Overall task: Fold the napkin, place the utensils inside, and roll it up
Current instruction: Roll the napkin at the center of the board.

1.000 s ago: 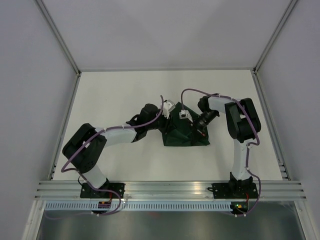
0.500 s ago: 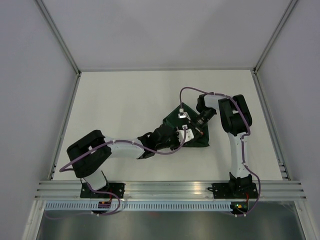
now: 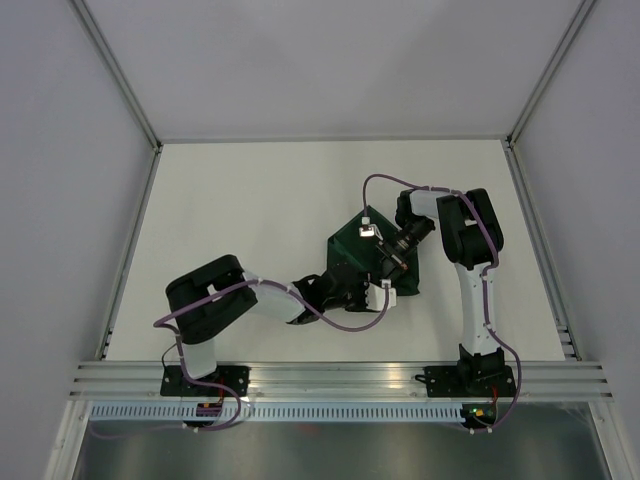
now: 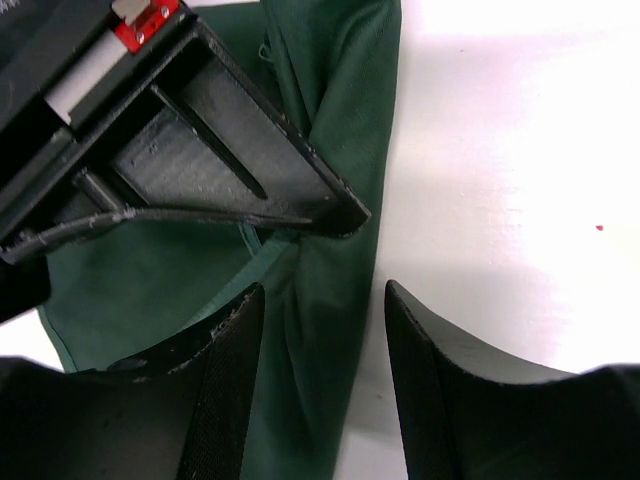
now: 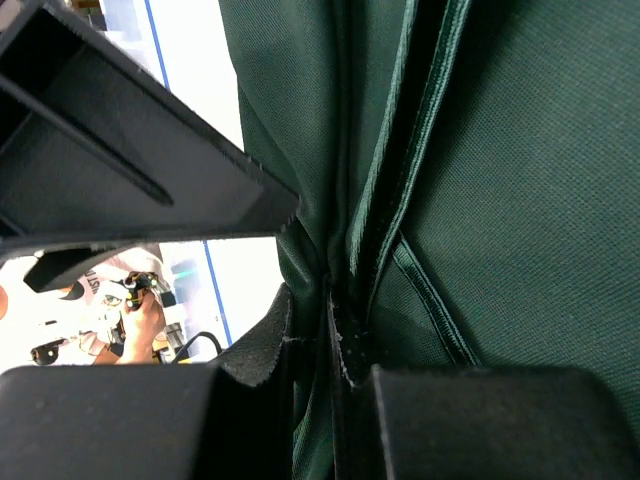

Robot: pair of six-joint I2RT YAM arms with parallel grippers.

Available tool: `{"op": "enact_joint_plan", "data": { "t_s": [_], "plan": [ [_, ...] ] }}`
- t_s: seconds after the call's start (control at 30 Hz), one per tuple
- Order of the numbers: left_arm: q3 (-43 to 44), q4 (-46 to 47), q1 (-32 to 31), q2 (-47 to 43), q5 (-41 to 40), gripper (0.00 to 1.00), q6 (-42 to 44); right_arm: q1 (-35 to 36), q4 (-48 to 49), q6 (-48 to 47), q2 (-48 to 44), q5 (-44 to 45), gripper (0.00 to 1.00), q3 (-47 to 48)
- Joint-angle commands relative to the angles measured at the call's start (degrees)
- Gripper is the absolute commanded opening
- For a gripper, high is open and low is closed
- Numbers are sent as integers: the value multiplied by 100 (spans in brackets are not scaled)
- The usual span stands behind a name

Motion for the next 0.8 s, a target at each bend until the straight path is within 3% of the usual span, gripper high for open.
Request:
{"op": "enact_joint_plan", "data": {
  "t_s": [0.0,0.5,0.77],
  "plan": [
    [150,298,-65,216,104,58,687,-33,945,-297,279,747,1,49],
    [695,-1090,-12,638,666,43,442,-42,919,-297,375,703,0,102],
    [651,-1160,32,762,798,24,55,-68,857,-350,349,685,0,93]
  ]
}}
